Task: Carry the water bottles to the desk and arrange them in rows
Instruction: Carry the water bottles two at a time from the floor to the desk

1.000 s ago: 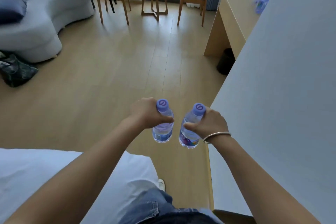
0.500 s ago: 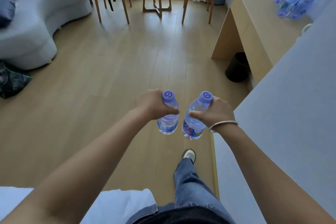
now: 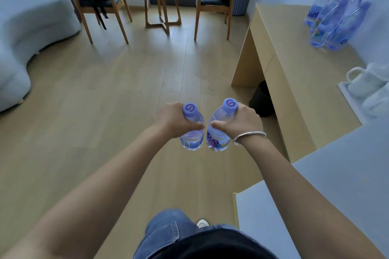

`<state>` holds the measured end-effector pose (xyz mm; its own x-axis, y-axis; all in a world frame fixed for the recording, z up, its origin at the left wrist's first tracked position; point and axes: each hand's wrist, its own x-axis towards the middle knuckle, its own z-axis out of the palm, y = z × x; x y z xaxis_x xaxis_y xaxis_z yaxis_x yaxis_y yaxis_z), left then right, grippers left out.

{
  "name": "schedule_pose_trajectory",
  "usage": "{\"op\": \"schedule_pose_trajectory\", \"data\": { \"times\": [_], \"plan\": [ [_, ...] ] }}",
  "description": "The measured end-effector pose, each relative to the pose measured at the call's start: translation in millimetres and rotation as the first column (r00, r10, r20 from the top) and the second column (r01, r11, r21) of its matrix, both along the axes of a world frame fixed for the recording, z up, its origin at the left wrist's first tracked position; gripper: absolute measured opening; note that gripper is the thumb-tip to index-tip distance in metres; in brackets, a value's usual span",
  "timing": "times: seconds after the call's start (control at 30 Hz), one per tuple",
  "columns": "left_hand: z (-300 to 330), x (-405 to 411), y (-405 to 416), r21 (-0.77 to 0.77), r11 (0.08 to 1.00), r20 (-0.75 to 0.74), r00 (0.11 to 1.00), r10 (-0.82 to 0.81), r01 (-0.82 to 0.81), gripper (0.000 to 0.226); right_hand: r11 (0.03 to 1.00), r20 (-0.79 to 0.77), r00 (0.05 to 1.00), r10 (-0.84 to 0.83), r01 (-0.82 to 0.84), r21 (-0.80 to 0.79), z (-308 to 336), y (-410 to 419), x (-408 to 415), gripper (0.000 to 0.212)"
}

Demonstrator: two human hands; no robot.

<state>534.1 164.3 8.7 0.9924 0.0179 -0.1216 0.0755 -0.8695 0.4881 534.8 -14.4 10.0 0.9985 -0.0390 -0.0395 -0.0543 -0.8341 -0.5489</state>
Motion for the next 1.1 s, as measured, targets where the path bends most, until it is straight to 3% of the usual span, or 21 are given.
{"op": "schedule_pose_trajectory", "data": {
  "times": [0.2,0.5,0.73,1.1],
  "plan": [
    [-2,102,-23,-0.015,0.997,0.012,0.997,-0.076,0.076,0.048,0.995,-0.026,0.995,-0.096,0.096,-0.001,-5,-26,87,0.03],
    [-3,289,-45,0.081,0.966,-0.028,0.969,-0.245,0.247,0.044,0.961,-0.042,0.963,-0.267,0.269,0.058,-1,-40,248,0.029],
    [26,441,-69,0.082,0.923,0.052,0.923,-0.381,0.376,0.046,0.897,0.017,0.9,-0.435,0.431,0.094,7,-61,364,0.024],
    [23,581,-189,0.08,0.846,0.054,0.845,-0.532,0.527,0.047,0.787,0.011,0.788,-0.615,0.614,0.06,3,-170,469,0.036]
  ]
}}
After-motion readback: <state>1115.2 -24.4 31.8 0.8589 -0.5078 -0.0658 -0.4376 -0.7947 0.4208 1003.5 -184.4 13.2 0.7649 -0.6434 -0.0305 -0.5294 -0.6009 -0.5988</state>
